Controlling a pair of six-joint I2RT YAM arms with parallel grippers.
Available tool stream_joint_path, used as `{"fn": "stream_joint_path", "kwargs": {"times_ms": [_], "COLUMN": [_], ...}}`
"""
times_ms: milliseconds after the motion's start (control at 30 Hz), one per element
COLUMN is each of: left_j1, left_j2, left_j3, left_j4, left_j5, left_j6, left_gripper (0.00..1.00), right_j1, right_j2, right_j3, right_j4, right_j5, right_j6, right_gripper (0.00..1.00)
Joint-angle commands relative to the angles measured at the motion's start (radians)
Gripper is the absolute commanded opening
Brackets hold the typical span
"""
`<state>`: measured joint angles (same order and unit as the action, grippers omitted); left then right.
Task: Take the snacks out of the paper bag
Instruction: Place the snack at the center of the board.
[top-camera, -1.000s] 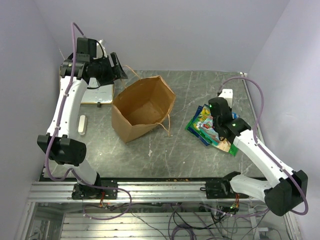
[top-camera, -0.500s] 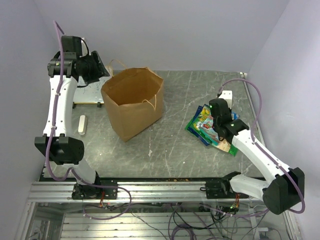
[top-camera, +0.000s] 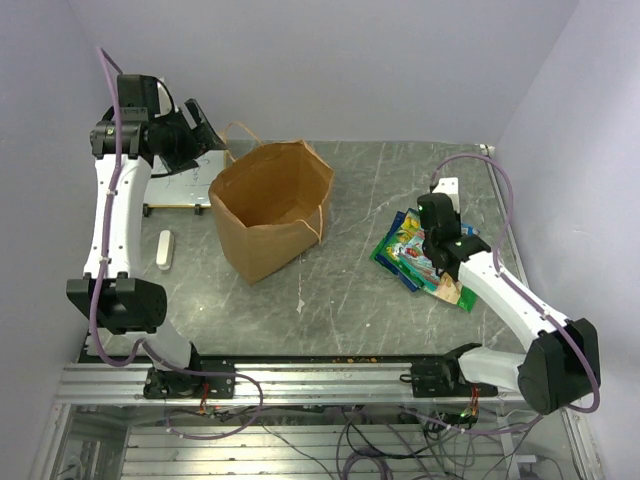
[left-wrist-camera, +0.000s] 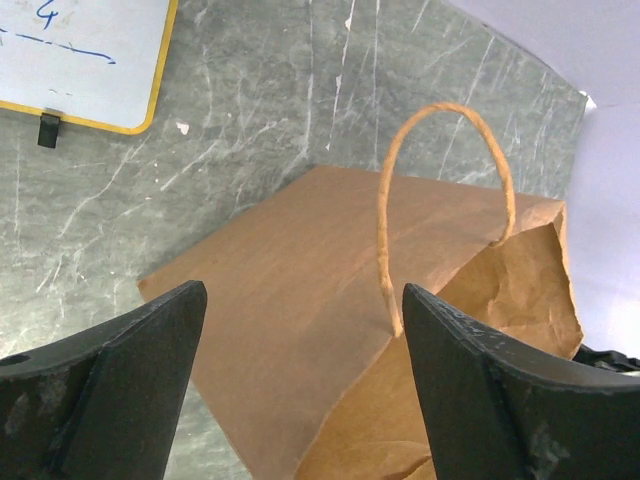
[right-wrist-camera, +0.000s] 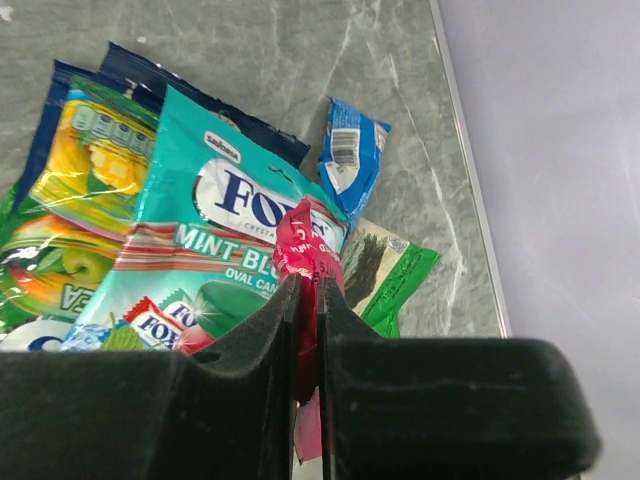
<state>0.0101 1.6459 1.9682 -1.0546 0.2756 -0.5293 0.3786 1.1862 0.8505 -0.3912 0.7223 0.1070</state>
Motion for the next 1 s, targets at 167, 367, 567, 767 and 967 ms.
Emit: {"fn": "stream_joint_path", "kwargs": {"times_ms": [167, 367, 567, 767, 967], "left_j1": [0.023, 0.024, 0.024, 0.024, 0.024], "left_j2": [-0.081, -0.109, -0.151, -0.164, -0.164], "left_j3": [0.048, 0.086, 0.143, 0.217, 0.242], "left_j4": [-0.023, -0.051, -0.068, -0.063, -0.044], "left_j5": [0.021, -0.002, -0.058, -0.076, -0.06], "left_j6": [0.008, 0.034, 0.069, 0.095, 0.094], "left_gripper": [0.97, 0.98, 0.99, 0.99, 0.99], "right_j1": [-0.117, -0.171, -0.18, -0.187, -0.186], "right_j2": [0.007, 0.039, 0.07, 0.109, 0.109], "right_j3": [-0.083, -0.113, -0.113, -0.107, -0.089], "right_j4": [0.066, 0.084, 0.063, 0.062, 0.045], "right_j5": [-0.008, -0.05, -0.083, -0.127, -0.184], "right_j6": [0.063, 0.087, 0.156, 0.222, 0.246], "right_gripper": [0.0, 0.0, 0.0, 0.0, 0.14]}}
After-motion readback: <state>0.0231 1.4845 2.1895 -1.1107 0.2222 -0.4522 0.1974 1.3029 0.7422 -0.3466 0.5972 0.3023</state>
